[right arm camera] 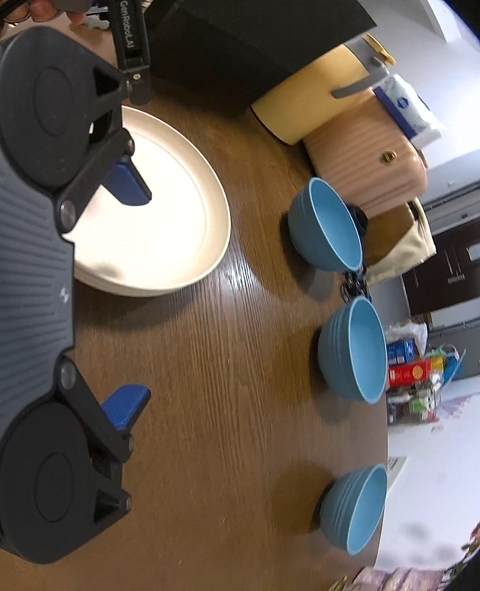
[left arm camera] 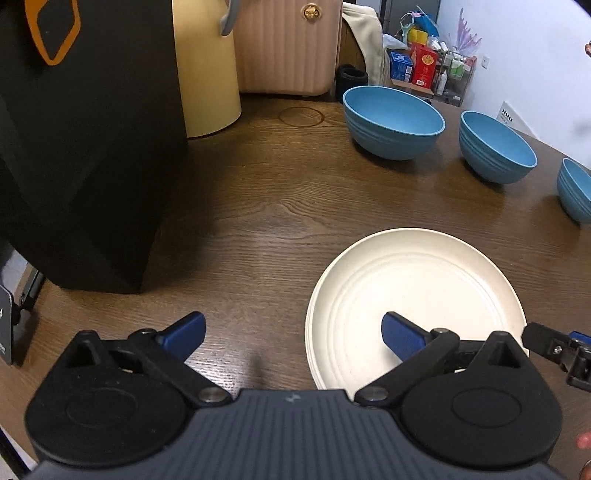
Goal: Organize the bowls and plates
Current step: 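Open both grippers to release the plate on the stack, then move both open tools toward the large light-blue bowl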
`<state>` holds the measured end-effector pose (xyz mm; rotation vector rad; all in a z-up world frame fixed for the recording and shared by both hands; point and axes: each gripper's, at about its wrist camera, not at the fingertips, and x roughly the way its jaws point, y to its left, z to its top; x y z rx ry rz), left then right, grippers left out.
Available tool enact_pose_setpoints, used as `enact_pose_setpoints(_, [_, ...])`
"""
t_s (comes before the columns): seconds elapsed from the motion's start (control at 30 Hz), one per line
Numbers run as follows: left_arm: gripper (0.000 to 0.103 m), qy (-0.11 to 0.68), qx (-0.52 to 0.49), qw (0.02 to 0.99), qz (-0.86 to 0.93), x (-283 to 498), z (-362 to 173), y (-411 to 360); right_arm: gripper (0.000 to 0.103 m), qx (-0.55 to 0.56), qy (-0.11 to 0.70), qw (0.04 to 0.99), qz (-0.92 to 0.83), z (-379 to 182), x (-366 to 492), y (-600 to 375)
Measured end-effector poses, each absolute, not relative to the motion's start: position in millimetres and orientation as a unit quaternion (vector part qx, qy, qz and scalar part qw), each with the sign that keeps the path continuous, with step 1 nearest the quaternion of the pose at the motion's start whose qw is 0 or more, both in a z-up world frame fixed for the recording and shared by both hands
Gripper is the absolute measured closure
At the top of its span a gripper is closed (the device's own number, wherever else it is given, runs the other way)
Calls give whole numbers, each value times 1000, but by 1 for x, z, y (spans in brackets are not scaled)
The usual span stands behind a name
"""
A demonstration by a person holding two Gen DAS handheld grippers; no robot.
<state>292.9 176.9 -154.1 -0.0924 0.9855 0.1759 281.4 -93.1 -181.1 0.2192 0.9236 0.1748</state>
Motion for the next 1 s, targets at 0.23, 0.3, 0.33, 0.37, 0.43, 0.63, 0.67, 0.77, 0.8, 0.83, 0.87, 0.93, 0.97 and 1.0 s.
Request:
enact_pose_setpoints(0.23, [0,469,-32,879,78,286,-147,167,0,121,436,889,74,-176,267,-104])
enact_pose_setpoints(0.3, [0,466,-30,881,75,284,-144,164,0,123,433,890,72,-174,263,-106])
enact_pose_setpoints(0.33, [0,465,-29,882,73,284,-143,162,0,124,432,891,71,-172,261,-108])
enact_pose_setpoints(0.37, [0,464,-28,882,72,283,-142,160,0,125,430,891,70,-171,259,-110])
enact_pose_setpoints(0.43, [0,462,-25,884,68,282,-140,156,0,127,427,893,67,-169,257,-112])
enact_pose_setpoints(0.63, [0,460,-17,886,59,280,-138,146,0,135,425,893,55,-168,250,-121])
enact_pose_setpoints(0.67, [0,459,-16,886,57,279,-137,144,0,136,424,894,53,-168,248,-124])
enact_pose_setpoints(0.77, [0,457,-12,888,52,278,-135,140,0,140,422,895,44,-167,245,-129])
enact_pose_setpoints(0.8, [0,455,-11,889,50,278,-134,138,0,141,421,895,42,-167,244,-131])
enact_pose_setpoints(0.83, [0,454,-10,889,48,278,-133,136,0,142,420,896,39,-166,243,-133])
enact_pose_setpoints(0.87, [0,454,-9,890,46,278,-133,135,0,143,419,896,36,-166,242,-134])
enact_pose_setpoints(0.93, [0,452,-8,891,41,279,-131,132,0,143,418,896,32,-164,240,-137])
enact_pose_setpoints(0.97, [0,451,-8,892,39,279,-130,130,0,143,418,897,30,-163,239,-138])
enact_pose_setpoints(1.0, [0,450,-8,892,37,279,-130,128,0,143,417,897,27,-162,238,-140])
